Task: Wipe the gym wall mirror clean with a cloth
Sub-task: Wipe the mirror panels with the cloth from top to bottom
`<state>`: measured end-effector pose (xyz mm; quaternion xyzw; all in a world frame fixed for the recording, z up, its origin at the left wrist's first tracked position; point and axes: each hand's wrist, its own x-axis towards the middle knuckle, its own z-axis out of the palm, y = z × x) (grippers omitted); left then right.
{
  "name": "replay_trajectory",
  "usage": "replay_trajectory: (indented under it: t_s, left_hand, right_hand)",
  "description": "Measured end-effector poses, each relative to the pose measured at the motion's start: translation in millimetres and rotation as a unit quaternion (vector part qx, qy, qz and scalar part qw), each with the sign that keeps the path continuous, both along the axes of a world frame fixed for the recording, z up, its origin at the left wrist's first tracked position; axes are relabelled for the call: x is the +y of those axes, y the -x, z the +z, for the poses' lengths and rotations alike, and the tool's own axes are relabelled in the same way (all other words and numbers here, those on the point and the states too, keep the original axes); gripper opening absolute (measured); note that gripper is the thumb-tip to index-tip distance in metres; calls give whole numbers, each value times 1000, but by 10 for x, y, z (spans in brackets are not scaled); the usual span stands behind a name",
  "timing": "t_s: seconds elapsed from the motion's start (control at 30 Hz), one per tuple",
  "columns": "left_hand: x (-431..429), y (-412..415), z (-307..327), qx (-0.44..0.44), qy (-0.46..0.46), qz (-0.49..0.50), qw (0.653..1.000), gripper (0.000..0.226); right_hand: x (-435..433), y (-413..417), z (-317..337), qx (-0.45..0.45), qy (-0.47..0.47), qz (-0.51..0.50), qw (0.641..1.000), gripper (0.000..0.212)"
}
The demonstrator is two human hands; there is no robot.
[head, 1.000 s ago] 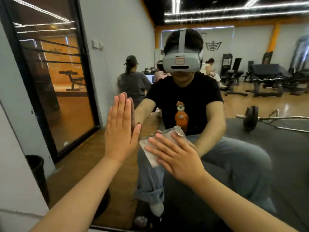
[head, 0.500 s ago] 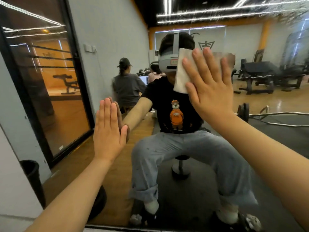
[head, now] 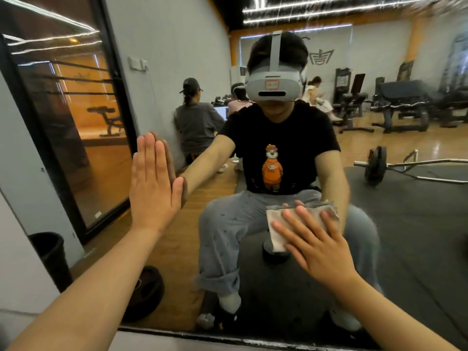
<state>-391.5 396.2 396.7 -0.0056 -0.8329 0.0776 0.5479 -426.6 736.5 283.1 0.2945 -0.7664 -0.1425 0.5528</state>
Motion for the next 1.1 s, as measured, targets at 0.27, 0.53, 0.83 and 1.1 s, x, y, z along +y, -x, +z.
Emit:
replay_trajectory:
  t_s: [0.27, 0.53, 0.83, 1.1]
  left_hand:
    - [30, -64, 11, 3, 2, -2, 1000, 71]
    - [22, -65, 28, -12, -3, -12, 1000, 74]
    - [349, -353, -346, -7, -180, -96, 979, 71]
    - [279, -424, -1387, -64, -280, -62, 956, 80]
  right_hand:
    - [162, 45, 707, 10, 41, 26, 999, 53]
    - [149, 152, 2193, 76, 110, 14, 991, 52]
    - [-45, 93, 1276, 49, 164, 23, 985, 54]
    - [166, 56, -231, -2, 58, 15, 998, 58]
